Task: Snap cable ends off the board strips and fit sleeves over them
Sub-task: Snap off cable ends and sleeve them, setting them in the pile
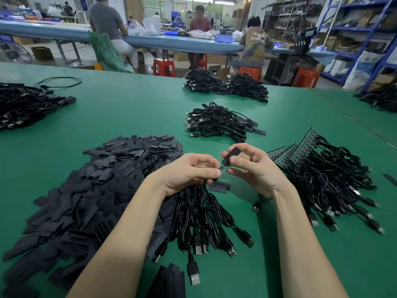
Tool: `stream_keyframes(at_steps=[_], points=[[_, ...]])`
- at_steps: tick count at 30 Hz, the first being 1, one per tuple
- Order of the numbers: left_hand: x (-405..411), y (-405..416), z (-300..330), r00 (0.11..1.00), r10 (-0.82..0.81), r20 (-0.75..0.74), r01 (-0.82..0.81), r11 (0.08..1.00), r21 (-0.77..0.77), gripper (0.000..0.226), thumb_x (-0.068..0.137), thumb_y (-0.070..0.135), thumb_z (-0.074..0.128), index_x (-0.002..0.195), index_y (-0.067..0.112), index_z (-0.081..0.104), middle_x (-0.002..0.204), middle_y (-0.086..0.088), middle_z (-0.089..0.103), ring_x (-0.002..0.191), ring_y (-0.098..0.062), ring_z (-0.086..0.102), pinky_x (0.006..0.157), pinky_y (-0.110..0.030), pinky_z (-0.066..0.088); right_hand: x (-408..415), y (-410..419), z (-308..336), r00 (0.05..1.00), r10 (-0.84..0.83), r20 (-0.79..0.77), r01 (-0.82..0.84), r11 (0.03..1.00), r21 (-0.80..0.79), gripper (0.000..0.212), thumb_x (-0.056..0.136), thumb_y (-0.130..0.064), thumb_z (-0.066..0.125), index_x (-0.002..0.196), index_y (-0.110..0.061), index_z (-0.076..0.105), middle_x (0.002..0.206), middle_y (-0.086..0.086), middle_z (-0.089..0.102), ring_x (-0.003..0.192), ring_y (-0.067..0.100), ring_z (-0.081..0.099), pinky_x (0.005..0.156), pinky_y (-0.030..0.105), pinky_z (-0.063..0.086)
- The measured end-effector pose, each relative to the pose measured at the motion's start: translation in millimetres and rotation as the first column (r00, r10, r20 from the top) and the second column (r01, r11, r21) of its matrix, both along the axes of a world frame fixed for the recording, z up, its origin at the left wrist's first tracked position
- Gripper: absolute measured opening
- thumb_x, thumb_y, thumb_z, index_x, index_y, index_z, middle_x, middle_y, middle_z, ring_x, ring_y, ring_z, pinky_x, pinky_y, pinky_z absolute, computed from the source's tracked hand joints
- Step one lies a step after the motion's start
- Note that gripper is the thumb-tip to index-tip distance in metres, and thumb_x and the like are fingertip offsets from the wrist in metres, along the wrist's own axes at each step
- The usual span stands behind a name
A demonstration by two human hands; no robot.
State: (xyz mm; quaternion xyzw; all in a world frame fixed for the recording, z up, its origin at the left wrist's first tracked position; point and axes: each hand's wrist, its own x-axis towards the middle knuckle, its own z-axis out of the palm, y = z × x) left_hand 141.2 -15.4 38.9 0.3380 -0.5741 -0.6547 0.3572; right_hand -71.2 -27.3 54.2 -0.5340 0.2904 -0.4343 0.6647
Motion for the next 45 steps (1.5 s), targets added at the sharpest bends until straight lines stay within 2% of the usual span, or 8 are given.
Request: stream_keyframes(at_steps=[4,7,10,17,23,33,40,45], points=[[0.2,-1.4,0.1,1.000,-0.005,0.028,0.005,1.000,-0.005,0.012,0.086,0.008,0.074,0.091,0.017,0.068,0.075,0.000,0.065,0.065,-0.010,0.057,0.067,-0.018,0.045,-0.8,0.2,0.0,0.997,0.064,-0.045,-0.063,0.997,0.043,0.018,0.079,-0.007,0.078,0.085,-0.024,0.077,0.100,0.010,0.077,0.087,0.014,0.074,0.071,0.021,0.058],[-0.7,-2.0,1.8,1.000,0.014,-0.011,-0.013,1.000,0.021,0.032,0.083,0.008,0.077,0.102,0.014,0.053,0.075,-0.002,0.067,0.062,-0.012,0.057,0.058,-0.016,0.042,-0.4,-0.4,-0.1,0.996,0.086,-0.033,-0.083,0.993,0.081,0.017,0.077,-0.009,0.079,0.085,-0.024,0.077,0.101,0.010,0.077,0.085,0.013,0.074,0.071,0.020,0.058],[-3.0,-2.2,2.1,0.999,0.038,-0.028,-0.038,0.999,-0.013,0.035,0.080,0.009,0.080,0.097,0.016,0.050,0.077,-0.005,0.067,0.063,-0.014,0.058,0.059,-0.017,0.044,0.6,-0.9,0.6,0.995,0.099,-0.016,-0.098,0.991,0.094,0.016,0.075,-0.014,0.081,0.088,-0.023,0.079,0.099,0.007,0.077,0.085,0.012,0.073,0.072,0.019,0.058],[-18.3,-8.3,-1.2,0.965,0.264,0.006,-0.261,0.957,-0.127,0.014,0.086,0.019,0.080,0.093,0.019,0.068,0.088,-0.012,0.076,0.080,-0.020,0.068,0.067,-0.019,0.051,-0.4,-9.5,-5.3,0.974,-0.208,0.085,0.199,0.974,0.104,0.012,0.074,-0.011,0.075,0.084,-0.014,0.082,0.092,0.008,0.077,0.084,0.013,0.073,0.075,0.019,0.057],[-29.0,-9.9,-7.1,0.908,0.418,0.012,-0.404,0.883,-0.240,0.009,0.082,0.012,0.082,0.087,0.017,0.077,0.082,-0.008,0.078,0.075,-0.017,0.076,0.063,-0.015,0.051,-3.1,-14.4,-7.2,0.953,-0.289,0.094,0.275,0.951,0.140,0.012,0.073,-0.012,0.078,0.084,-0.010,0.081,0.093,0.011,0.076,0.085,0.015,0.073,0.076,0.018,0.057],[-28.7,-9.1,-13.4,0.895,0.444,0.037,-0.389,0.820,-0.420,0.007,0.081,0.019,0.083,0.083,0.024,0.080,0.076,-0.001,0.077,0.075,-0.018,0.076,0.075,-0.020,0.055,-2.7,-14.0,-9.4,0.960,-0.270,0.078,0.258,0.956,0.142,0.013,0.073,-0.015,0.079,0.085,-0.010,0.082,0.095,0.011,0.077,0.085,0.014,0.073,0.075,0.017,0.057],[-27.0,-9.5,-12.8,0.902,0.432,0.025,-0.387,0.831,-0.400,0.009,0.082,0.015,0.083,0.083,0.023,0.080,0.076,-0.003,0.077,0.073,-0.020,0.076,0.070,-0.017,0.053,-5.5,-12.4,-7.6,0.980,-0.198,0.035,0.194,0.977,0.091,0.019,0.070,-0.018,0.082,0.088,-0.013,0.081,0.097,0.010,0.076,0.089,0.017,0.071,0.080,0.021,0.057],[-28.9,-11.0,-11.1,0.902,0.432,0.008,-0.393,0.829,-0.397,0.010,0.082,0.014,0.083,0.082,0.024,0.080,0.076,-0.003,0.077,0.072,-0.020,0.076,0.071,-0.018,0.054,-4.3,-12.1,-7.4,0.972,-0.227,0.066,0.218,0.968,0.124,0.016,0.072,-0.018,0.080,0.087,-0.012,0.081,0.097,0.009,0.076,0.083,0.014,0.070,0.077,0.020,0.057]])
